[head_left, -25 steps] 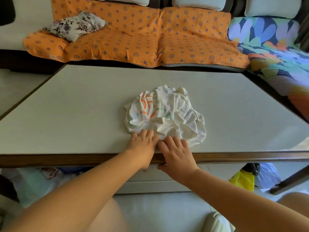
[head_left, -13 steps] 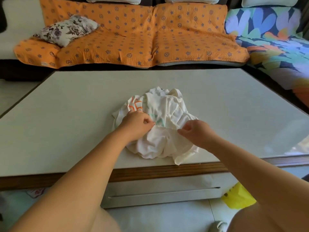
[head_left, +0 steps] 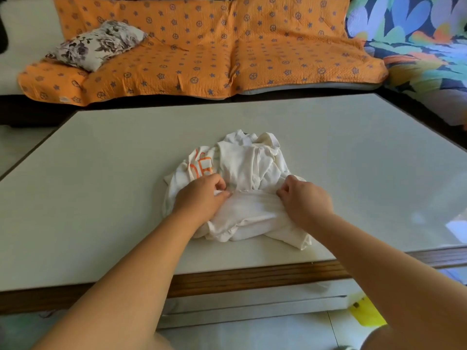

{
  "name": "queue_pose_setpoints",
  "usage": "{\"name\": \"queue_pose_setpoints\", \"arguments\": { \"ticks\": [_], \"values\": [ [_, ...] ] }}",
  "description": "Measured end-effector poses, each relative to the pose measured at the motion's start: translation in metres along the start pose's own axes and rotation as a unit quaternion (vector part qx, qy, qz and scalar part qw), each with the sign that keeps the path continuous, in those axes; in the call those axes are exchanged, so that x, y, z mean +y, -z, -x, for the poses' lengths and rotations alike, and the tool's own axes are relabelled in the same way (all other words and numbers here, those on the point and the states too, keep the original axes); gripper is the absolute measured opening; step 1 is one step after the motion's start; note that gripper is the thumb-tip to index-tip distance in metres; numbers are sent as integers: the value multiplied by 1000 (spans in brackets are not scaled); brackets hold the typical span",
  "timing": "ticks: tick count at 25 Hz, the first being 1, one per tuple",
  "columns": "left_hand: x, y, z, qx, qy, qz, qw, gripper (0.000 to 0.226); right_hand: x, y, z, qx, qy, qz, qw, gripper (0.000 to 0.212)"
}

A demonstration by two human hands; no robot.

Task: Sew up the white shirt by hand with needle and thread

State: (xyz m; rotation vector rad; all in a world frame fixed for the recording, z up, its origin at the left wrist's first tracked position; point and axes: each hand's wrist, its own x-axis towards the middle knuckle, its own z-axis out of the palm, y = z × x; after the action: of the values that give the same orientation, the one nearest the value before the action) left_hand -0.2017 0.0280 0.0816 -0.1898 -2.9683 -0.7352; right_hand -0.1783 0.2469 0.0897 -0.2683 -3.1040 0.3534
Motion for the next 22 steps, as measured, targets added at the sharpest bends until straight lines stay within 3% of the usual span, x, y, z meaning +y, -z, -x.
{"name": "queue_pose_setpoints", "arguments": {
  "ticks": [2, 4, 5, 7, 9, 10, 14, 22],
  "values": [
    [15, -1, 3, 105, -75, -90, 988, 20, -7, 3, 3, 73, 26, 48, 996, 20],
    [35, -4, 8, 197, -176, -79, 961, 21, -21, 5, 7, 195, 133, 35, 971, 26],
    [41, -10, 10, 195, -207, -60, 957, 25, -29, 2, 10, 218, 190, 7, 957, 32],
    [49, -24, 17, 74, -192, -58, 977, 43, -40, -10, 17, 93, 230, -43, 968, 47],
    [39, -35, 19, -62, -106, -143, 982, 60, -34, -24, 19, -57, 178, -37, 982, 59],
    [33, -35, 17, -103, -77, -170, 977, 60, -26, -27, 18, -82, 152, -25, 985, 64],
    [20, -27, 16, -136, -44, -181, 973, 67, -4, -31, 13, -70, 123, 25, 990, 79],
    [17, -19, 13, -168, -42, -162, 971, 76, -9, -28, 11, -95, 119, 26, 988, 77]
  ]
}}
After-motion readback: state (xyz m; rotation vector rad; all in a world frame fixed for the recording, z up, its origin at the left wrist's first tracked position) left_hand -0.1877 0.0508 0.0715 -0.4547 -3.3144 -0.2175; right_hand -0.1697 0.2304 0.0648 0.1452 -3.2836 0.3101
